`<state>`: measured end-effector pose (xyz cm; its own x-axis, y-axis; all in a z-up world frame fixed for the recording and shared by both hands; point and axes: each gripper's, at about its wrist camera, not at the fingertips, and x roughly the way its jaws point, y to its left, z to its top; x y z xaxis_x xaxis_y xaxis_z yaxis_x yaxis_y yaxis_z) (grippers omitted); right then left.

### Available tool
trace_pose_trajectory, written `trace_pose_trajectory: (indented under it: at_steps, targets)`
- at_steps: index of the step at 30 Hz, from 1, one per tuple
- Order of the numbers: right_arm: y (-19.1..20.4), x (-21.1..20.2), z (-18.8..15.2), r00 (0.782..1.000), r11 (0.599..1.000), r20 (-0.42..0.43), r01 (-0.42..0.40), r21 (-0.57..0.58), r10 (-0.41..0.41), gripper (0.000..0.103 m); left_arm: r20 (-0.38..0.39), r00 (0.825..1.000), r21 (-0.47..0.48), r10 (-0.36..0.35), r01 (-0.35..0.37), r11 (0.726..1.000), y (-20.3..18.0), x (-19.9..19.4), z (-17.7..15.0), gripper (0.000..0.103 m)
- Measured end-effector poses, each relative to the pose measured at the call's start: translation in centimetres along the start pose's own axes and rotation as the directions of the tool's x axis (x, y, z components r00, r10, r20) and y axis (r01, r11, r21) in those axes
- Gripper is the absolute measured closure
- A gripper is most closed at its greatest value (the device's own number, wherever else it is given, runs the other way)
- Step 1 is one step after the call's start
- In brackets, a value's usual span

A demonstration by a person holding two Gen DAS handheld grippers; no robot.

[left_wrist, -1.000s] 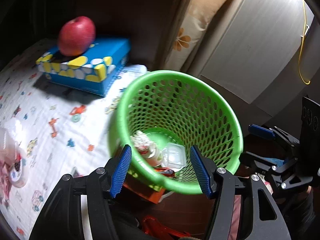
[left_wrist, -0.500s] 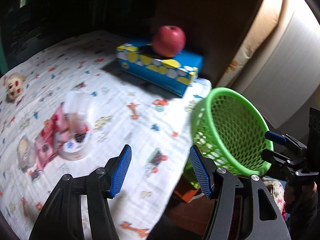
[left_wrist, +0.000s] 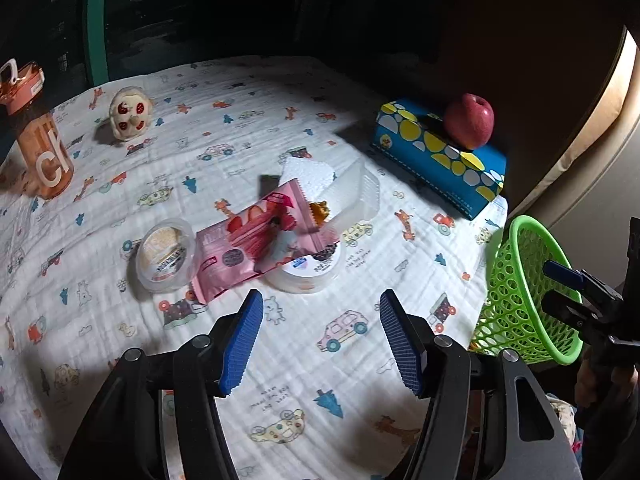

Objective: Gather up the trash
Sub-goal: 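Move both tools back over the bed toward the remaining trash, then grasp the round clear lid with the left tool while the right tool grasps the ribbed clear tray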

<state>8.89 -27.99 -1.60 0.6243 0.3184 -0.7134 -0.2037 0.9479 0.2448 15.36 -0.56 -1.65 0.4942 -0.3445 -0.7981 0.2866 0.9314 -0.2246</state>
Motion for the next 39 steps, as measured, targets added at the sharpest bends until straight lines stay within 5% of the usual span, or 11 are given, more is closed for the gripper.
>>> trace_pose_trajectory:
  at_steps: [16, 18, 39]
  targets:
    - [6.7, 8.7, 5.0, 0.998, 0.967, -0.038, -0.050, -0.249, 0.042, 0.012, -0.024, 0.998, -0.071, 0.063, -0.064, 0.995, 6.3, 0.4, -0.4, 0.044]
    - [7.2, 9.8, 5.5, 0.998, 0.961, -0.043, -0.051, -0.271, 0.041, 0.013, -0.031, 0.997, -0.067, 0.071, -0.073, 0.995, 6.8, 0.7, -0.1, 0.037]
    - [8.2, 16.4, 7.9, 0.993, 0.937, -0.107, -0.081, -0.341, 0.047, 0.020, -0.104, 0.993, -0.110, 0.060, -0.071, 0.991, 12.0, 6.2, 2.9, 0.020]
